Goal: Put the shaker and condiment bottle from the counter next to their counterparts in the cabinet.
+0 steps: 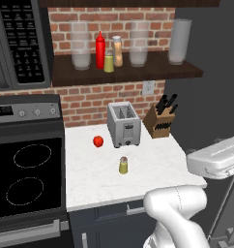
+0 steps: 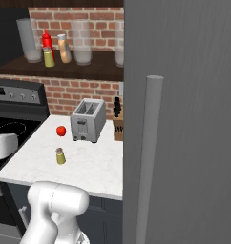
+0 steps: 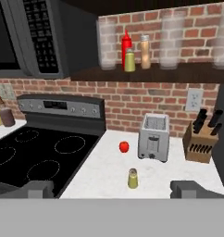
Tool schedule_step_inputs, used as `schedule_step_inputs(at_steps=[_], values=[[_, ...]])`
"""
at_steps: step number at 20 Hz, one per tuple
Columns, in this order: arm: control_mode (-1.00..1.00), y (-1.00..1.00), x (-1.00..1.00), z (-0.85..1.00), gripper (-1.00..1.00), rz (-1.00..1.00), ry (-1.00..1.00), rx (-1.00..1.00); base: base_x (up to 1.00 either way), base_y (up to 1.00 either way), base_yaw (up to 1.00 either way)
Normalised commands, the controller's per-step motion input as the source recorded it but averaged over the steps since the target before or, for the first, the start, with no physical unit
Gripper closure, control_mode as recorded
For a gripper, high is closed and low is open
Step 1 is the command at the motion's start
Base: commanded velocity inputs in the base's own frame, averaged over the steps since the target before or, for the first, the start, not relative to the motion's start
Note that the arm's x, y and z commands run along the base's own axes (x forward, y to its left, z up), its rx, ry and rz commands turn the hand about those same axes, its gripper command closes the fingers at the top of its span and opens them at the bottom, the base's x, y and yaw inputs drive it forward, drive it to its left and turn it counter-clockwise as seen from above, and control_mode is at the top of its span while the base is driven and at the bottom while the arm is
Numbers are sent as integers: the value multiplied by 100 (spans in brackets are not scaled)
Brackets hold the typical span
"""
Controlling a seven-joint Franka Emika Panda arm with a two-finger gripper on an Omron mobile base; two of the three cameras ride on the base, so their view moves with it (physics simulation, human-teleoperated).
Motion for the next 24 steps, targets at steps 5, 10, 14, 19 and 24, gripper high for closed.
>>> schedule_step_inputs(at_steps=[5,10,14,19,24], values=[[-100,46,2,-11,-100,20,-14,0,0,0,0],[-100,24,33,-11,-100,21,-13,0,0,0,0],[-100,1,56,-16,-100,13,-11,0,0,0,0],[-100,0,29,-46,-100,10,-7,0,0,0,0],[-100,0,3,-57,-100,10,-9,0,0,0,0]])
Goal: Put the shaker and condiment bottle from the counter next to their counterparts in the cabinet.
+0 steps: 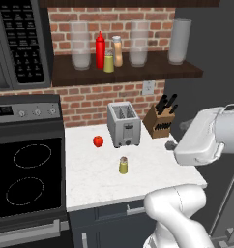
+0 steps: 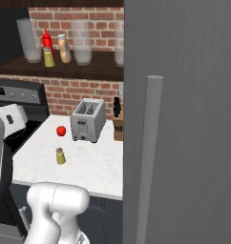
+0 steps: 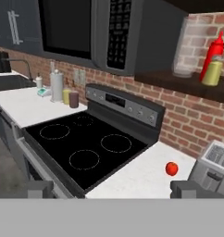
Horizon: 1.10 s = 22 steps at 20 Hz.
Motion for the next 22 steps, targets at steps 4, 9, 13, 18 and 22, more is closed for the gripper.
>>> schedule_step_inputs(at_steps=[4,9,13,18,22], values=[[-100,0,0,-68,-100,12,-10,0,0,0,0],[-100,0,0,-65,-100,12,-9,0,0,0,0],[-100,0,0,-36,-100,8,-5,0,0,0,0],[-100,0,0,-4,-100,1,-2,0,0,0,0],[-100,0,0,-5,-100,0,0,0,0,0,0]])
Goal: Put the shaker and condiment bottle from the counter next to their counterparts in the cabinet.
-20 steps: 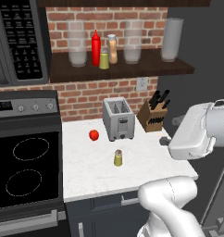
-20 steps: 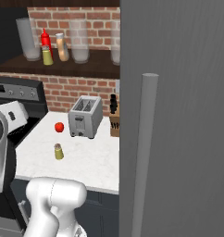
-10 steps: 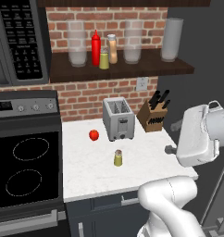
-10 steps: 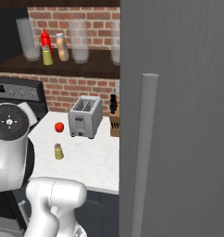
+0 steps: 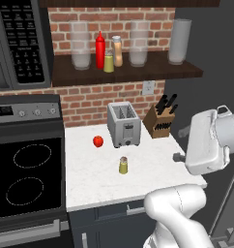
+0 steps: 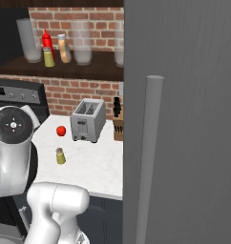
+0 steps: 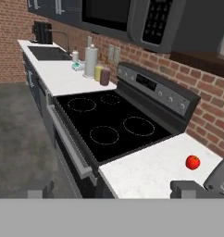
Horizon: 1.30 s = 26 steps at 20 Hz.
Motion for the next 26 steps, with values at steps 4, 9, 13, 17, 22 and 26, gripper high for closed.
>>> schedule_step_inputs(at_steps=[4,9,13,17,22,26], values=[[-100,6,0,-27,-100,0,-1,0,0,0,0],[-100,37,0,-46,-100,0,-3,0,0,0,0],[-100,36,0,-46,-100,0,-6,0,0,0,0],[-100,30,0,-48,-100,0,-5,2,0,0,0],[-100,7,0,-50,-100,0,-8,4,0,0,0],[-100,0,0,-43,-100,0,-9,3,0,0,0]])
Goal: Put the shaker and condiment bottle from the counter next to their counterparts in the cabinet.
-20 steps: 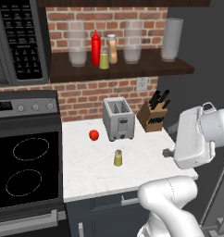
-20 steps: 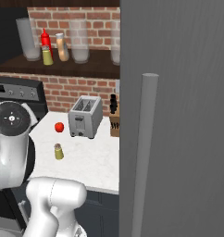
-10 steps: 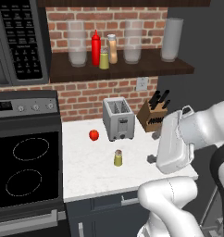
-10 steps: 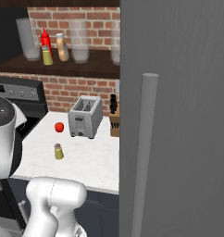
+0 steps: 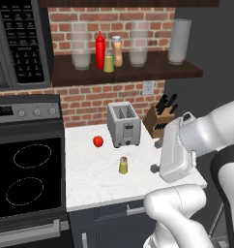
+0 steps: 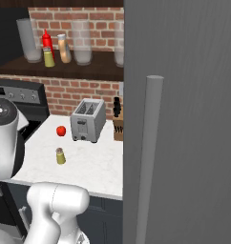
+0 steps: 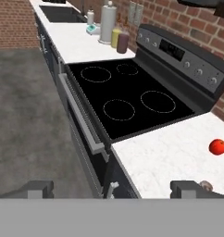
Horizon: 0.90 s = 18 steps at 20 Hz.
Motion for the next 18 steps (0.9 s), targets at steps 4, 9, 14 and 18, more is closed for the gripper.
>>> schedule_step_inputs(at_steps=[4,9,14,18], values=[[-100,1,0,-24,-100,0,-7,0,0,0,0],[-100,0,1,-26,-100,0,-12,0,0,0,0],[-100,0,1,-28,-100,0,-17,0,0,0,0],[-100,0,0,-35,-100,0,-20,0,0,0,0]])
